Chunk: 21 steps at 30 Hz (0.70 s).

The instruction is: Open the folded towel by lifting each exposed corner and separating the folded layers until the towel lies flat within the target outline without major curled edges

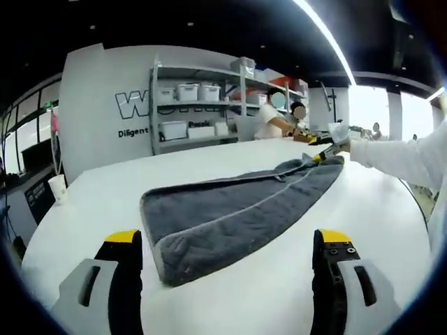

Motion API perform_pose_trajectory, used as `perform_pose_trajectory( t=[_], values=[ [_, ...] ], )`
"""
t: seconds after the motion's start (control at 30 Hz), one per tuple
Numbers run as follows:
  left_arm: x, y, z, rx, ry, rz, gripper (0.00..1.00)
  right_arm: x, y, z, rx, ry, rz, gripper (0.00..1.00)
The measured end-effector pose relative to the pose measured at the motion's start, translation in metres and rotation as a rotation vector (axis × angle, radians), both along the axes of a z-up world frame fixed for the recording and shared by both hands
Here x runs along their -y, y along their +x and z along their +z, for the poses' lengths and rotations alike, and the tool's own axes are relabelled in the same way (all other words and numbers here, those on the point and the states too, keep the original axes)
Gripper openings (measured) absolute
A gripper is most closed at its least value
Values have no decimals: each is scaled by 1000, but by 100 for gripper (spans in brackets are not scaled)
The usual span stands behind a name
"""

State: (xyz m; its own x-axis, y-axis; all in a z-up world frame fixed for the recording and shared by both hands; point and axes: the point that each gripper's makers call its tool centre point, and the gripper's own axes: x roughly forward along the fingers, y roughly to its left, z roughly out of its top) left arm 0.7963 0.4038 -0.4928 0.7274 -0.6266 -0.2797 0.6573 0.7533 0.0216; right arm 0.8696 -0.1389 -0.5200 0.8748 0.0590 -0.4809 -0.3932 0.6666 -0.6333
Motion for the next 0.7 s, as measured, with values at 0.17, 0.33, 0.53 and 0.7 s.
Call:
perform_pose_trajectory(
  t=[0.17, 0.33, 0.53, 0.7],
  values=[
    [1, -1, -1, -4, -2, 0, 100, -5, 5, -2, -4, -32, 24, 46],
    [2, -2, -2, -7, 2, -2, 100, -16, 7, -8, -22, -70, 65, 39],
    [3, -2, -5, -15, 3, -2, 100, -30, 9, -22, -61, -117, 151, 18],
    [2, -2, -5, -14, 5, 2, 100, -38, 7, -28, -72, -125, 202, 1]
  ],
)
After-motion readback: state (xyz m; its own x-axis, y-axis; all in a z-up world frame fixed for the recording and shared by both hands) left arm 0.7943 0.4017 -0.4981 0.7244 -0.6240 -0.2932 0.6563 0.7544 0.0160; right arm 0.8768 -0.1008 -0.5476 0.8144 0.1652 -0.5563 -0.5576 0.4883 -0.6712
